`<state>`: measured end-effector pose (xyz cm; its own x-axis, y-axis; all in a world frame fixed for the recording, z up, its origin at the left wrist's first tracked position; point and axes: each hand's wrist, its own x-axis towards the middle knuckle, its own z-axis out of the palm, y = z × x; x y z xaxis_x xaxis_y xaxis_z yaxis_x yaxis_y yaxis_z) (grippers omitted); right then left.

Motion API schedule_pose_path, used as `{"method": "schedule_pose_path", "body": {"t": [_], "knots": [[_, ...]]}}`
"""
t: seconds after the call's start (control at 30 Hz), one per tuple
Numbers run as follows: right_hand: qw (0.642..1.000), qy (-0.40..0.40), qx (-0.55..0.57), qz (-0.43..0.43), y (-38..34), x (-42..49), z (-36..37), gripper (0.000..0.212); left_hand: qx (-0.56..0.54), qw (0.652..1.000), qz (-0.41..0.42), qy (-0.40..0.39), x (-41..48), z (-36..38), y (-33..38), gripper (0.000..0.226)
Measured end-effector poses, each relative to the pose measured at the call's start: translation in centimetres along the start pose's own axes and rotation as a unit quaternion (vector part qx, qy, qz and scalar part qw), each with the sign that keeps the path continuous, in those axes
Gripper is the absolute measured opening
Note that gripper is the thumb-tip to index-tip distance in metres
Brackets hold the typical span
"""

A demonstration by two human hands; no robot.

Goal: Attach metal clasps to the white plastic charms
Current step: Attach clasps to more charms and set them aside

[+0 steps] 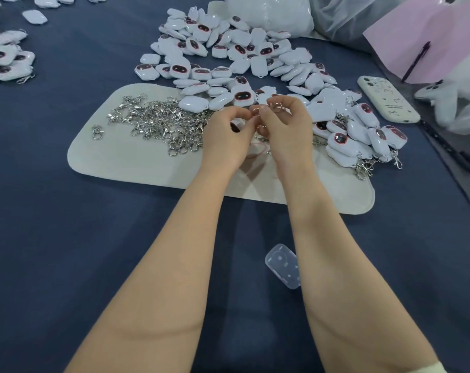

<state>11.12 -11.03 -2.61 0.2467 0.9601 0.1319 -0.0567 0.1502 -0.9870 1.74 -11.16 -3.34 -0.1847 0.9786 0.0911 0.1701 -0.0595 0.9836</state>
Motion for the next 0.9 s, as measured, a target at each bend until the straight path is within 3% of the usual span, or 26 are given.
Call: {"method": "schedule_pose_path", "body": {"t": [0.3,0.43,0.5,0.7,0.9], "knots": [[0.999,0.006,-0.054,0.003,-0.24,-0.05,0.09,0.012,0.018,1.000,0.019,0.009,0.03,-0.02,-0.14,0.008],[0.970,0.063,-0.230,-0.050,0.25,0.10,-0.10,0.020,0.010,0.999,0.013,0.027,0.01,0.01,-0.18,0.015],[0.958,0.050,-0.269,-0.084,0.19,-0.01,-0.20,0.024,0.009,0.999,0.011,0.040,0.06,-0.03,-0.22,0.014],[0.961,-0.078,-0.251,-0.083,-0.11,-0.38,0.39,0.019,0.032,0.998,0.039,0.047,-0.01,-0.19,-0.06,0.016],[0.970,-0.049,-0.233,-0.057,0.32,-0.03,0.24,0.010,0.073,0.994,0.074,0.045,-0.02,-0.07,-0.16,0.018]]}}
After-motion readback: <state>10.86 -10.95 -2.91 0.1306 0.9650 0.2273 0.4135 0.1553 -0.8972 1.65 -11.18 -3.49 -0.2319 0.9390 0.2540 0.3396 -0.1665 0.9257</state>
